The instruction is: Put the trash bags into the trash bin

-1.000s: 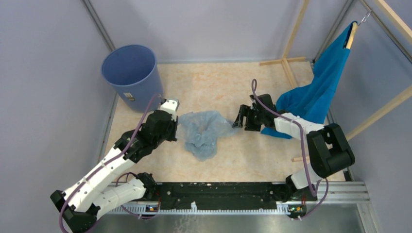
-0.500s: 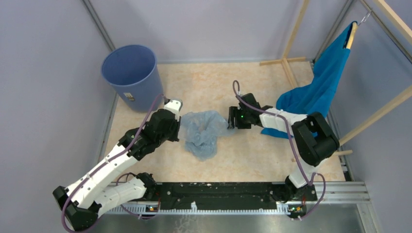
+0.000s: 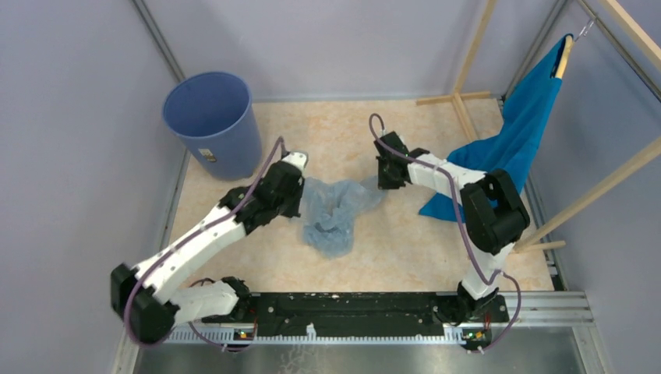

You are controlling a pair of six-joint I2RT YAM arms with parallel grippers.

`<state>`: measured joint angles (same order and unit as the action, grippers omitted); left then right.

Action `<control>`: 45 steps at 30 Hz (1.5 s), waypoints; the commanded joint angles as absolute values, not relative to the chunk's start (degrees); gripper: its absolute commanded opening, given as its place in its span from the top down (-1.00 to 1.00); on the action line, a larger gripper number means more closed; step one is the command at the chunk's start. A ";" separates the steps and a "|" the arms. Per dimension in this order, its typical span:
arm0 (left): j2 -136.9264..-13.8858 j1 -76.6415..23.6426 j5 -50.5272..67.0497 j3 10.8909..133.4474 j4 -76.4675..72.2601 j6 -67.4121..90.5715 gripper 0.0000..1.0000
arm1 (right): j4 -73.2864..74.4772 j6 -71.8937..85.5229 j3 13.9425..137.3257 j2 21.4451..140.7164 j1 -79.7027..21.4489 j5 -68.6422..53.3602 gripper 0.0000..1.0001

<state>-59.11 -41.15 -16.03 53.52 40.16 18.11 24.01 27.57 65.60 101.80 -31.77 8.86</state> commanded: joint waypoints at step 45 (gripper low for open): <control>-61.78 -33.08 -7.24 62.87 20.91 25.57 1.00 | 3.12 15.97 59.31 60.69 -29.36 -4.84 1.00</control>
